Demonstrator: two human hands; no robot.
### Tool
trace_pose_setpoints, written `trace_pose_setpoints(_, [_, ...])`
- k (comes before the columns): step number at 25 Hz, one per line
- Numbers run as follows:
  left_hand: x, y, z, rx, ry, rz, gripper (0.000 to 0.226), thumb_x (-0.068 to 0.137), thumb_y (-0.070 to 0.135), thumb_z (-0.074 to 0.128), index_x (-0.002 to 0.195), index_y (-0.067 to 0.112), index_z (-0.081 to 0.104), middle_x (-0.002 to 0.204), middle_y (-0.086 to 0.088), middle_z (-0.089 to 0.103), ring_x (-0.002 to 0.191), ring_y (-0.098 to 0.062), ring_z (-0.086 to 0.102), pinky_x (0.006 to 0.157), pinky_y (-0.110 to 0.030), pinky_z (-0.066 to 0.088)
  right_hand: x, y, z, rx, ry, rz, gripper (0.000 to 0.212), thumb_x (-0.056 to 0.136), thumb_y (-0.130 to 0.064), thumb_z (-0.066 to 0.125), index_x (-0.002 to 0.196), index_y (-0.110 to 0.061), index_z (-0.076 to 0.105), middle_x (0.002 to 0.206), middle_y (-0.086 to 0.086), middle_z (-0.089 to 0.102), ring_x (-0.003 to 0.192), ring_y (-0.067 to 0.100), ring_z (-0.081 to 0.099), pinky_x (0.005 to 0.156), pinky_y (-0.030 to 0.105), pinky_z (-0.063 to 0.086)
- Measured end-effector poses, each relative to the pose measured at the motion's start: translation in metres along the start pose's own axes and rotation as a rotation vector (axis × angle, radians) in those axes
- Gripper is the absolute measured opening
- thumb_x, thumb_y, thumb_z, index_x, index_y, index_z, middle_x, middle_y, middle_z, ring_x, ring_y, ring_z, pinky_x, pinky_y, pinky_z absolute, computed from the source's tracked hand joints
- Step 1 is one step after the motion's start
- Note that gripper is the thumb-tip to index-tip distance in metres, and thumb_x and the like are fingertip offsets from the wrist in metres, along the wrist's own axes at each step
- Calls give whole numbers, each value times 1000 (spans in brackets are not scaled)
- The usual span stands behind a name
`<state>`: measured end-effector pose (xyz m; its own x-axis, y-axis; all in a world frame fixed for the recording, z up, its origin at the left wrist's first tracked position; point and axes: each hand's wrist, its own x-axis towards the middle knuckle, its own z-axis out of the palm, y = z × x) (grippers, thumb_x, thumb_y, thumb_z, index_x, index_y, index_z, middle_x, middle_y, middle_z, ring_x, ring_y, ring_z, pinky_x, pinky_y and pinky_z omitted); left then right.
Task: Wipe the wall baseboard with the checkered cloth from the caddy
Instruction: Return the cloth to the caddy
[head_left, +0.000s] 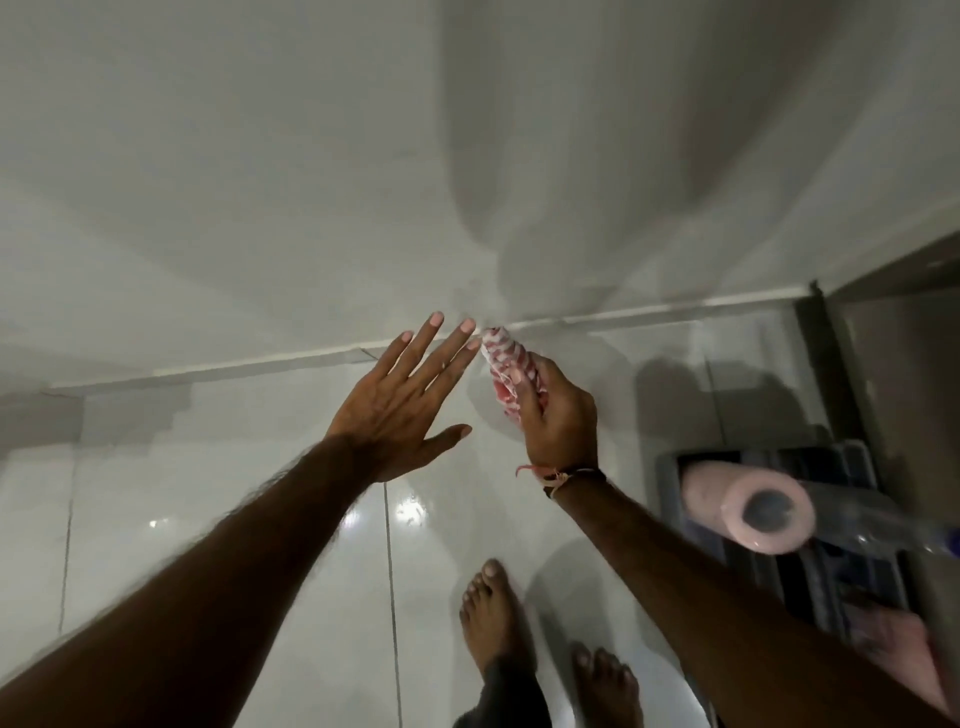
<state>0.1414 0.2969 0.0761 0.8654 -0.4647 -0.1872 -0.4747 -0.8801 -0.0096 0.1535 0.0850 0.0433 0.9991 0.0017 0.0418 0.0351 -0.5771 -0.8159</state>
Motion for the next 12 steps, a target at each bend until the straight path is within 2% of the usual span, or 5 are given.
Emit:
trace_pose_setpoints(4, [22, 46, -31, -58, -27, 277, 91, 101, 60, 47, 168, 9, 11, 176, -13, 3, 162, -39, 3, 129, -53, 17, -66, 11, -59, -41, 63, 180, 25, 96, -29, 55, 114, -14, 64, 98, 3, 76, 84, 16, 70, 72, 14, 48])
trace_pose_setpoints(8, [43, 150, -8, -101, -144, 567, 95, 98, 60, 53, 167, 10, 13, 176, -13, 6, 162, -38, 5, 129, -52, 18, -156, 55, -119, -112, 55, 481, 34, 98, -40, 49, 115, -14, 63, 101, 5, 74, 88, 20, 70, 77, 30, 58])
trace_pose_setpoints(10, [49, 207, 14, -122, -241, 654, 97, 96, 56, 62, 167, 8, 17, 175, -15, 10, 161, -38, 9, 128, -50, 20, -196, 77, -148, -199, 78, 617, 37, 97, -39, 49, 115, -11, 64, 103, 10, 74, 92, 25, 70, 82, 30, 55])
trace_pose_setpoints(12, [54, 260, 40, -104, -348, 719, 103, 93, 51, 69, 167, 7, 11, 175, -16, 8, 162, -37, 10, 128, -46, 18, -226, 92, -176, -268, 158, 737, 34, 97, -32, 51, 116, -6, 62, 106, 19, 72, 100, 30, 69, 86, 32, 53])
